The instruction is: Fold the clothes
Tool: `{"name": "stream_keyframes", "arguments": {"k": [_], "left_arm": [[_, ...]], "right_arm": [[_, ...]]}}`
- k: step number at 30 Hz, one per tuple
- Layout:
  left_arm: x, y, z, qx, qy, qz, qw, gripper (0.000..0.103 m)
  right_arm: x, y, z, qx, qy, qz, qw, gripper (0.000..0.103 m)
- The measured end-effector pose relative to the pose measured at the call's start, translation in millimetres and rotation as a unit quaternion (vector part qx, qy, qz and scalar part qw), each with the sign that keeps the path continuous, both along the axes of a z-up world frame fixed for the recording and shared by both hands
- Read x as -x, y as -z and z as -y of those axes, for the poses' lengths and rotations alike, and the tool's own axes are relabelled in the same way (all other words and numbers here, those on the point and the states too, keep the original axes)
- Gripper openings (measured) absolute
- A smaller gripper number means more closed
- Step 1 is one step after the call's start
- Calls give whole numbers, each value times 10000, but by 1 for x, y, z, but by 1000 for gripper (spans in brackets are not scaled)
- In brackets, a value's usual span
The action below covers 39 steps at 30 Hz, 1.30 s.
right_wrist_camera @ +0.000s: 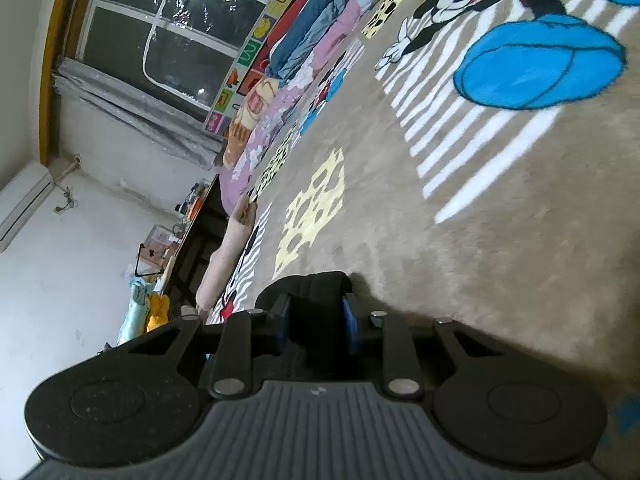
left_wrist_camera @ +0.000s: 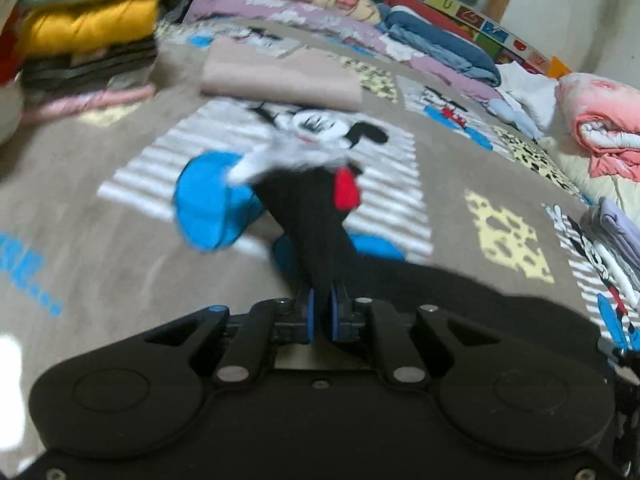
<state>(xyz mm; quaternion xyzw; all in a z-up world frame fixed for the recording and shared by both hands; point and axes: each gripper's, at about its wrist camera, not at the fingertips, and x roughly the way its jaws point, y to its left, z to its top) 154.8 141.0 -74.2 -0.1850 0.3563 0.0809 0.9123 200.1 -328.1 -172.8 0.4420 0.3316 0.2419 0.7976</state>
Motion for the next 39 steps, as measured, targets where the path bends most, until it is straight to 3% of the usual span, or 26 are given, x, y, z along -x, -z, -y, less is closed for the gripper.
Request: {"name": "stream_keyframes", "arguments": {"k": [4, 7, 11, 15, 18, 21, 28, 34, 36, 37, 38, 39], "left_arm": [[18, 17, -9, 284, -51, -174, 9994, 7], [33, 23, -18, 541, -4, -174, 9984, 14], [55, 20, -41, 1018, -145, -55, 9947, 49], [69, 11, -66, 1180, -463, 197, 9917, 51], [59, 6, -78, 1125, -550, 202, 9919, 51], [42, 7, -85, 1095, -516, 152, 9925, 52], [13, 17, -86, 1086, -320, -44, 9936, 52], [2, 22, -85, 1033, -235, -99, 9943, 51], [-3, 21, -81, 745, -151, -154, 9970, 28], [-6, 21, -78, 604, -102, -182, 9980, 24], [-8, 20, -76, 521, -21, -171, 9985, 9], [-9, 18, -74, 479, 37, -152, 9987, 7]], "right_arm": [[1, 0, 0, 57, 71, 9, 10000, 27], [1, -1, -1, 126, 95, 16, 9999, 26], [1, -1, 1, 103, 70, 15, 9999, 28], [-1, -4, 6, 77, 89, 71, 9999, 38], [-5, -5, 8, 28, 58, 87, 9999, 44], [-11, -6, 4, 155, 0, 80, 9998, 44], [-30, -1, 10, -21, -41, -36, 10000, 44], [-45, -3, 4, 204, -480, -5, 9986, 44], [-49, -5, -1, 289, -688, 20, 9972, 39], [-50, -5, -4, 336, -811, 40, 9961, 36], [-50, -7, -9, 384, -947, 97, 9947, 26], [-49, -9, -13, 432, -1086, 161, 9930, 22]]}}
